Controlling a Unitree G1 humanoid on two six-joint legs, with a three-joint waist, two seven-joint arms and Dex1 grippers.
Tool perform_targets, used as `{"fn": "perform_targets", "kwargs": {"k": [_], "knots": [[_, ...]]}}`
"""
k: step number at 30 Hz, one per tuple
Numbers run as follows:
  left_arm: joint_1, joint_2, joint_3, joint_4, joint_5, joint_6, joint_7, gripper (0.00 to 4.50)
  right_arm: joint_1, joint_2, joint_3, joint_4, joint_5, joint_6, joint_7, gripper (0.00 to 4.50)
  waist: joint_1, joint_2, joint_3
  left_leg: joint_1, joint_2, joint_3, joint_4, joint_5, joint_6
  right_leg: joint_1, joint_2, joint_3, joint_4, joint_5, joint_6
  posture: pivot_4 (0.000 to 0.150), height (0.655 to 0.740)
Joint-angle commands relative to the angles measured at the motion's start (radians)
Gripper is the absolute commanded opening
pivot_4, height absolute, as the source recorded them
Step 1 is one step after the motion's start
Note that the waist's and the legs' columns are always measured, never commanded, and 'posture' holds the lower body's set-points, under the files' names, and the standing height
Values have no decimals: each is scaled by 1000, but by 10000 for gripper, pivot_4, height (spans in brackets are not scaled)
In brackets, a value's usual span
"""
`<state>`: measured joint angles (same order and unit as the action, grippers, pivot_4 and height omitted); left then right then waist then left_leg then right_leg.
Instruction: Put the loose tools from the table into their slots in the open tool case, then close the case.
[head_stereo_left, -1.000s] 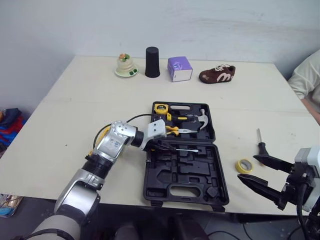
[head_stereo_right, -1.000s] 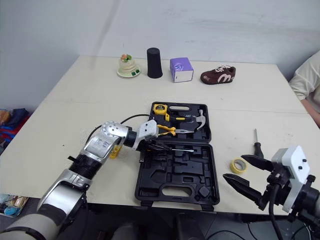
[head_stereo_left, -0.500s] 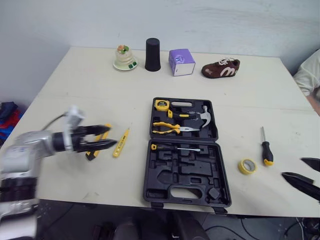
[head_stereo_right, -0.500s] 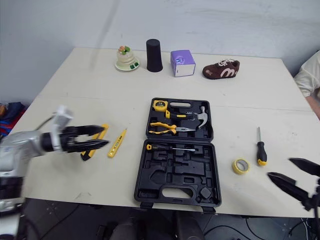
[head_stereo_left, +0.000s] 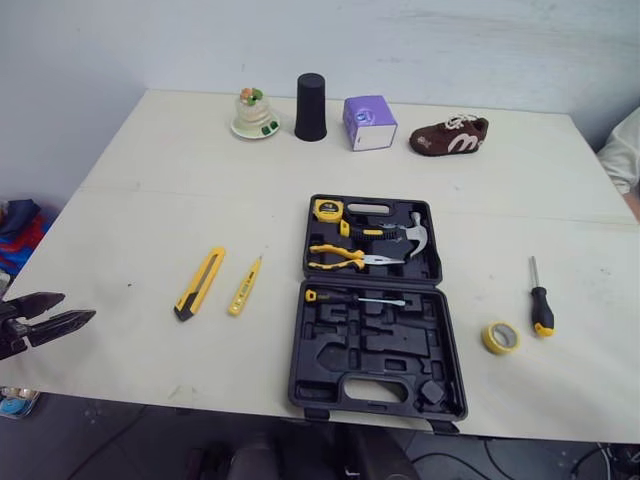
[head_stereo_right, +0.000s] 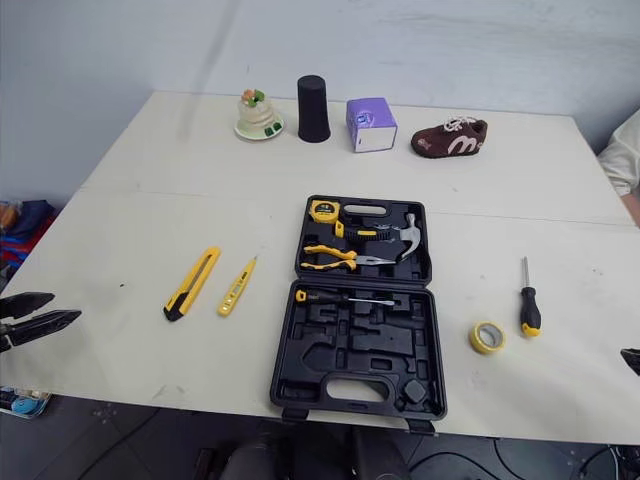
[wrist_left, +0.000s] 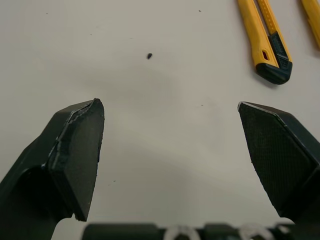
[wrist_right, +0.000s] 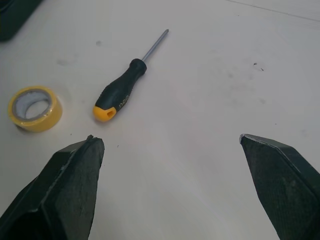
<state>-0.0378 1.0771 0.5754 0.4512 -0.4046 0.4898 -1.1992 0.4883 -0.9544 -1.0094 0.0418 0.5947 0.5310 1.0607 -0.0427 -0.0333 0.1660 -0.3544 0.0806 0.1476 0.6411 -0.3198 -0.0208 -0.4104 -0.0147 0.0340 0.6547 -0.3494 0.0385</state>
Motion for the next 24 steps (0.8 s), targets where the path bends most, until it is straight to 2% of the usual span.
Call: {"fn": "perform_targets", "kwargs": {"k": [1,5,11,17,21,24], "knots": [[-14,-14,-11,-163,-76,69,-13,44655,-65,22,8,-75,44,57,-75,45000,-3,0,0,0,0,0,0,0,0,0,0,0,0,0,0,1500,7339],[-20,-31,-88,-416,-175,193,-32,44655,-127,86,61,-243,87,169,-210,45000,-8,1,0,0,1,0,0,1,-2,0,2,0,1,0,1,1500,7339],[-191,-47,-213,-734,-392,370,-14,44655,-263,187,154,-469,150,370,-508,45000,-13,2,1,-1,1,0,3,4,-9,0,4,2,3,1,2,1500,7339],[-323,-55,-262,-861,-561,453,-11,44655,-347,270,266,-554,159,493,-699,45000,-21,4,2,0,2,0,4,7,-12,0,7,3,5,1,3,1500,7339],[-413,-91,-293,-868,-616,452,14,44655,-352,304,359,-530,66,437,-761,45000,-16,5,3,0,1,0,6,8,-12,0,8,4,6,1,3,1500,7339],[-426,-99,-307,-870,-624,451,21,44655,-365,350,399,-493,12,377,-798,45000,-16,5,3,0,1,0,6,8,-11,0,8,4,6,1,4,1500,7339]]}}
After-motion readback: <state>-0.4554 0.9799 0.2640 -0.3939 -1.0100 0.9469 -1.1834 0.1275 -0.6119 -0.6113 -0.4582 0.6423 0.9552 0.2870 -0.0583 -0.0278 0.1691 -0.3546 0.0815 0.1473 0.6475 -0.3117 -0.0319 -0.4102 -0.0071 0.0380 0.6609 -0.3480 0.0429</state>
